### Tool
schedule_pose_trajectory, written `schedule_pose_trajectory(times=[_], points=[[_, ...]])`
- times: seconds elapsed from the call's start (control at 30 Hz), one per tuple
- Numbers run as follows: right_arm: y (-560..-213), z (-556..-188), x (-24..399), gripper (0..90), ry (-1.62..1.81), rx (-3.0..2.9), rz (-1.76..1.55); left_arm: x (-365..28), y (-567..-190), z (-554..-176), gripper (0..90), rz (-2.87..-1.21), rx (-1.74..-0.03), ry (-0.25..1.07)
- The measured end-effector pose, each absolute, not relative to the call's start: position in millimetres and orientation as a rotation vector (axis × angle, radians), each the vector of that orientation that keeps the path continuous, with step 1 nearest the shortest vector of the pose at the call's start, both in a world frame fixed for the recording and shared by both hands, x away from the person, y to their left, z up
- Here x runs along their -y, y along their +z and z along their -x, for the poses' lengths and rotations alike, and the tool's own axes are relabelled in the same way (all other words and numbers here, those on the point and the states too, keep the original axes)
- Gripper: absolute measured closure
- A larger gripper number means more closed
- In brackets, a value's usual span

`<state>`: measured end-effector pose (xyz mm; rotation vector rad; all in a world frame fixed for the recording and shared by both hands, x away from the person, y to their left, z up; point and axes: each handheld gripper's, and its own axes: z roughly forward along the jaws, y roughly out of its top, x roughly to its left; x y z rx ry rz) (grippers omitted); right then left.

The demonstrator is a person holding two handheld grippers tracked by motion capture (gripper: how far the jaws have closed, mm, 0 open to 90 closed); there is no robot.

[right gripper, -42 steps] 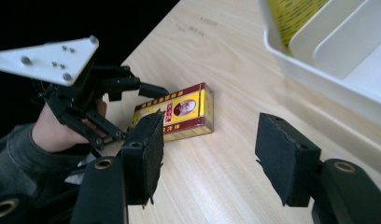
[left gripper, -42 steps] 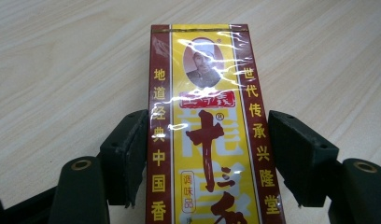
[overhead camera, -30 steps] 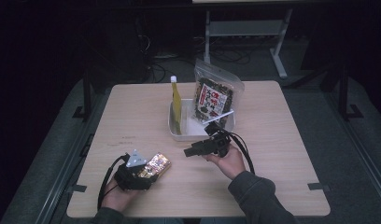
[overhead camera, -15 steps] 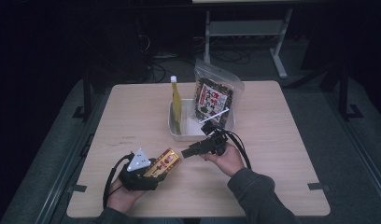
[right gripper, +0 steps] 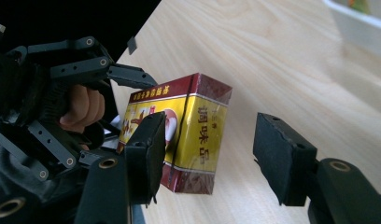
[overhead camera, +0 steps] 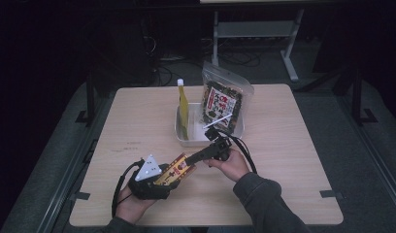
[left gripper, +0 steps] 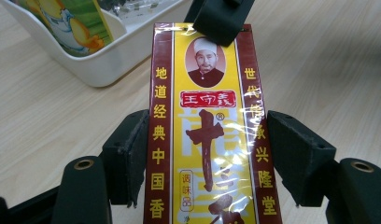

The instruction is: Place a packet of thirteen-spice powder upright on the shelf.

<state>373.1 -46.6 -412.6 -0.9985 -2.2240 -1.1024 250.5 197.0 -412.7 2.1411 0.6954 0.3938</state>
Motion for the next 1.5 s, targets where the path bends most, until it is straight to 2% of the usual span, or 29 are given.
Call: schedule_pose_trajectory(times=[0.5, 0.83, 1.17, 1.5], points=[[-414, -374, 40, 54.5, -1.065, 2.123, 0.991, -194, -412, -250, 32.6, -2.121, -0.675, 0.401], [-405, -374, 44, 67.4, -1.091, 2.059, 1.028, -189, -417, -251, 31.3, -2.138, -0.671, 0.429], [-389, -373, 39, 68.4, -1.095, 2.126, 1.055, -194, -417, -254, 25.6, -2.104, -0.698, 0.440], [-367, -375, 52, 68.4, -1.107, 2.239, 1.133, -204, -414, -257, 22.0, -2.072, -0.735, 0.453]])
